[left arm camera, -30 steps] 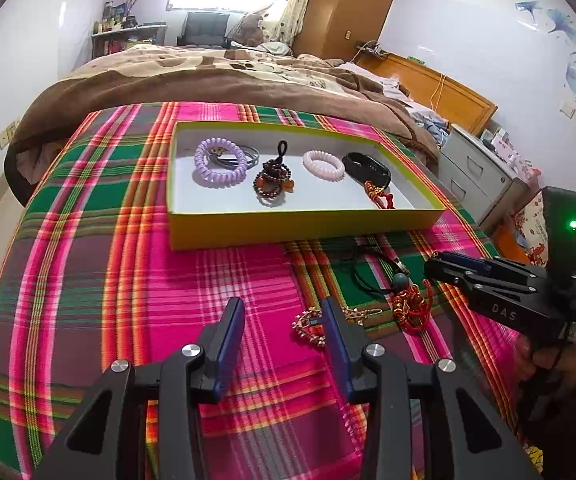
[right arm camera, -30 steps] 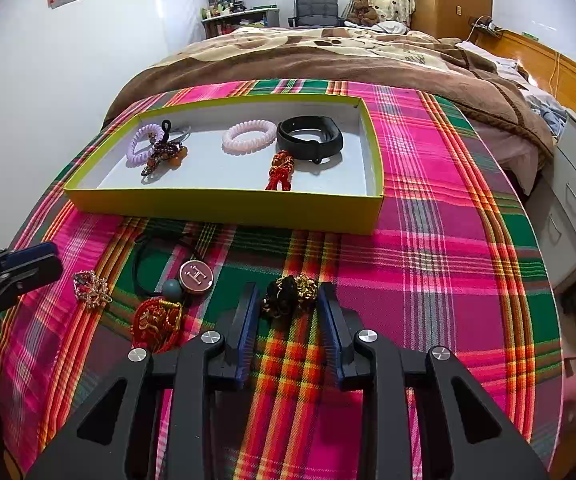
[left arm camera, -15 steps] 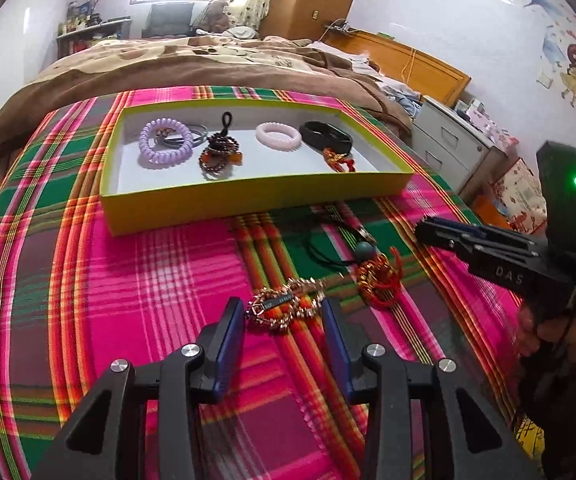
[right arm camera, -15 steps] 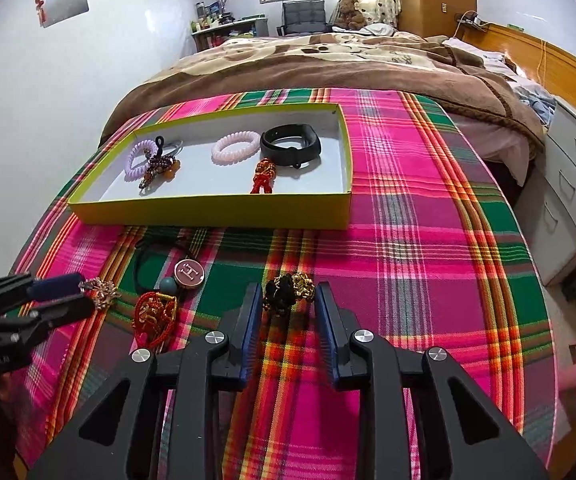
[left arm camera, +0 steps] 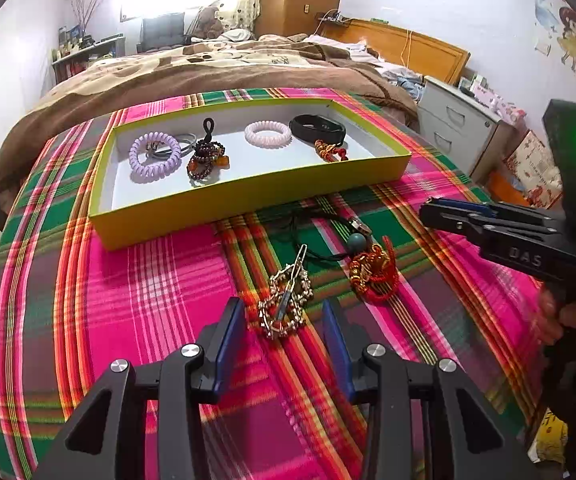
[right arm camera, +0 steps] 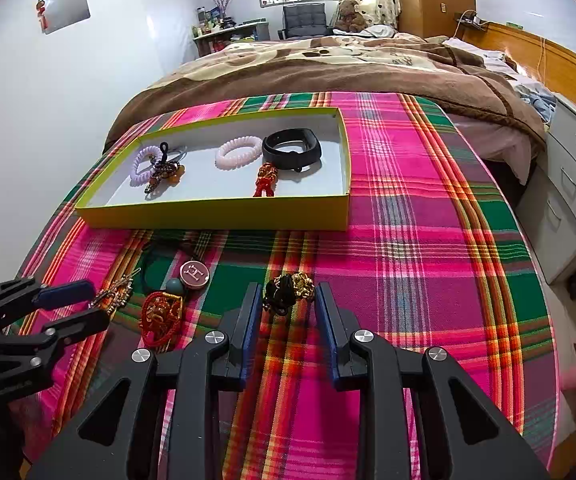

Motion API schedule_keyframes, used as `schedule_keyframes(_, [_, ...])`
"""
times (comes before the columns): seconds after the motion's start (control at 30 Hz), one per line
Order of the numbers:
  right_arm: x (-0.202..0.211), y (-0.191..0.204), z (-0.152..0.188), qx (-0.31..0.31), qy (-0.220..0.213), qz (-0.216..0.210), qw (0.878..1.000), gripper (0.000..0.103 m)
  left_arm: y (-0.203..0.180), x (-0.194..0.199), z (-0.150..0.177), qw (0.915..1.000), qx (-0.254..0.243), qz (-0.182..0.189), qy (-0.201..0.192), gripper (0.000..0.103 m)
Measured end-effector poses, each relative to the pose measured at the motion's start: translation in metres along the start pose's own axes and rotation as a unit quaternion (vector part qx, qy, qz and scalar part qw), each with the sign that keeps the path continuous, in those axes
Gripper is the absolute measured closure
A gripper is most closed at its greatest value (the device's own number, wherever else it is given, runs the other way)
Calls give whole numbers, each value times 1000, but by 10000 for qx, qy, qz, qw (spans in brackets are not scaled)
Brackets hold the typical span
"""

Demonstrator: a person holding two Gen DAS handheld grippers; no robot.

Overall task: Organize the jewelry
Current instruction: 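Grasp the gold chain hairpin with the left tool, then carry the brooch and hairpin into the box and lower them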

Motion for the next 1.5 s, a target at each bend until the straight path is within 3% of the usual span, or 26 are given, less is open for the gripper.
schedule_keyframes(0.43, [2, 1, 0, -14, -12, -19, 10000, 75, -4, -10, -7, 9984, -272, -492, 23, 63])
schedule_keyframes(0.47, [2, 1, 0, -12, -12, -23, 10000, 75, -4, -9, -7, 9985, -254, -475, 19, 64])
schedule_keyframes(0.57, [3, 2, 0, -1, -9, -21, 10000, 75, -2, -8, -8, 9988, -195, -451, -9, 78])
schedule_keyframes(1.1, [5, 2, 2, -62, -4, -42, 10000, 75, 1, -6, -7, 9992, -151, -366, -37, 79])
schedule_keyframes(1.5, [11, 5, 1, -84, -67, -133, 9999, 75, 3, 10, -18, 9989, -43, -373, -276, 79])
Point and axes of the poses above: each gripper's, at about its wrist camera, not at the fingertips, and x roughly against the way its jaws point, y to its left, z to its underside, the point moved 9 cm from there along -x, roughly the way its jaws point, and after that the axes turned 1 degree about -z, right-handed, at the moved point
